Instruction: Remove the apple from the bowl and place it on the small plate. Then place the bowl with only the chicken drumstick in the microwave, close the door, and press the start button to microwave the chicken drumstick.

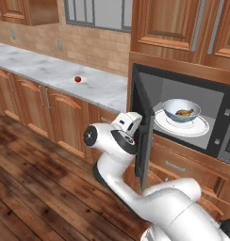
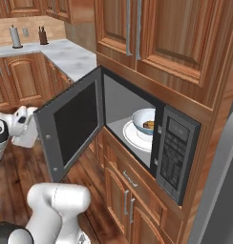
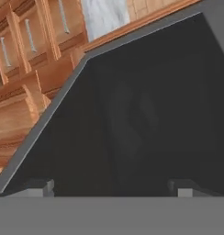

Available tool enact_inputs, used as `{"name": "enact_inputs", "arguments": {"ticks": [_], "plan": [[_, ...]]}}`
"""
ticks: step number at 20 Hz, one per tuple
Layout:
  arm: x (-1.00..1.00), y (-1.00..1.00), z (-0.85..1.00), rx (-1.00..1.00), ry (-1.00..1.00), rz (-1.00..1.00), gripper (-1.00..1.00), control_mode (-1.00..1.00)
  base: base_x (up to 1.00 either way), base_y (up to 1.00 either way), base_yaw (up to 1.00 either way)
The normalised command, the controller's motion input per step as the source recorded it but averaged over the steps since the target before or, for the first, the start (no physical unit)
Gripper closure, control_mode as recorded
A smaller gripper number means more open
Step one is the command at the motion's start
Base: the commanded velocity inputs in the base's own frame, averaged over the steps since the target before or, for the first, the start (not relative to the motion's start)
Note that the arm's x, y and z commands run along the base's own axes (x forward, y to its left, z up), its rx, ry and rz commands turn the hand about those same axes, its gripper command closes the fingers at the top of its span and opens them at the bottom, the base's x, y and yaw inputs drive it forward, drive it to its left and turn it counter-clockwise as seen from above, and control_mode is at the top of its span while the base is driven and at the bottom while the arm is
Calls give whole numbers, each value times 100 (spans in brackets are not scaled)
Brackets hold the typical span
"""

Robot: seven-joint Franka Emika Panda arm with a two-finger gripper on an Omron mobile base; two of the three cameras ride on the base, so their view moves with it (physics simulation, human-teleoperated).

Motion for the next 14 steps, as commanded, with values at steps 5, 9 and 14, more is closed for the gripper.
{"name": "enact_inputs", "arguments": {"ticks": [5,9,14], "plan": [[-12,-100,27,14,-19,-8,-100,-100,0,0,0],[8,-100,9,15,-14,-1,-100,-100,0,0,0],[51,-97,0,16,-7,0,-100,-100,0,0,0]]}}
